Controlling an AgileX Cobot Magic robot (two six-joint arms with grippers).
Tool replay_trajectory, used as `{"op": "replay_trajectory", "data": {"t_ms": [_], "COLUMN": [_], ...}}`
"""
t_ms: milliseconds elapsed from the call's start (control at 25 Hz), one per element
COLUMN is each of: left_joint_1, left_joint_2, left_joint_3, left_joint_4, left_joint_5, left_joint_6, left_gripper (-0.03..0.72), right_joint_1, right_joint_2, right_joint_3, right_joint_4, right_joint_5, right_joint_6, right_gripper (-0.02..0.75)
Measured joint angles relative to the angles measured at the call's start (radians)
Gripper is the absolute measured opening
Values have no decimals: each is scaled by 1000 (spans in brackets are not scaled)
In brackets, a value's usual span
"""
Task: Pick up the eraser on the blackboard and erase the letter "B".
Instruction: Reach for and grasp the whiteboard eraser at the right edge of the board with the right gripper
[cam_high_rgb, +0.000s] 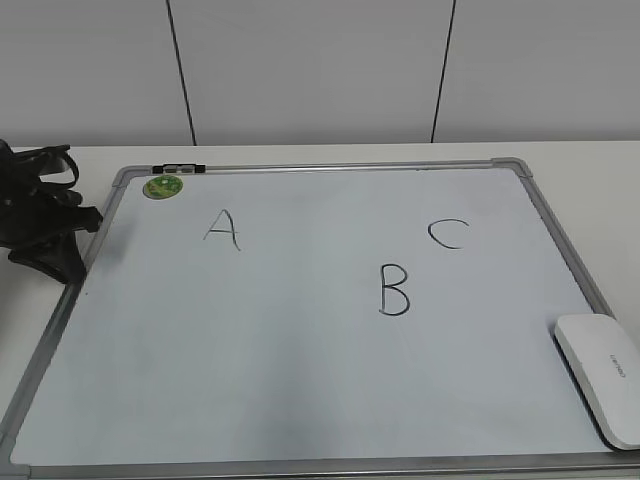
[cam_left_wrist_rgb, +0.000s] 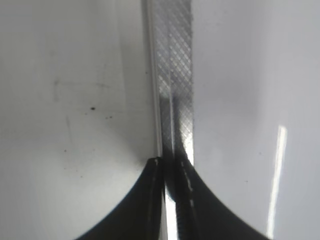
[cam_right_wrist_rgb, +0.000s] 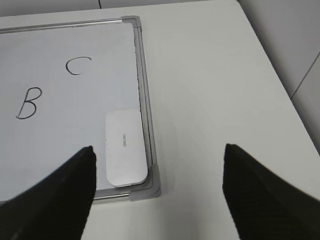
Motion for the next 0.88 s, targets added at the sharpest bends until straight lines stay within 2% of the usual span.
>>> {"op": "replay_trajectory", "data": {"t_ms": [200, 240, 320, 440, 480, 880], "left_joint_1": [0, 0, 0, 0, 0, 0], "left_joint_2": [0, 0, 0, 0, 0, 0], "left_joint_3": [0, 0, 0, 0, 0, 0], "left_joint_4": [-2, -2, -2, -2, -2, -4], "left_joint_5": [2, 2, 2, 2, 2, 2], "left_joint_6": [0, 0, 0, 0, 0, 0], "left_gripper": [32, 32, 32, 32, 32, 32], "right_joint_1": [0, 0, 0, 0, 0, 0], "right_joint_2": [253, 262, 419, 524, 644, 1050], "right_joint_3": [-20, -20, -36, -53, -77, -108], "right_joint_4": [78, 78, 164, 216, 240, 249], "right_joint_5": [-121, -121, -119, -115, -103, -136], "right_joint_6": [-11, -14, -78, -125, -164, -220], "right_gripper": [587, 587, 587, 587, 587, 601]}}
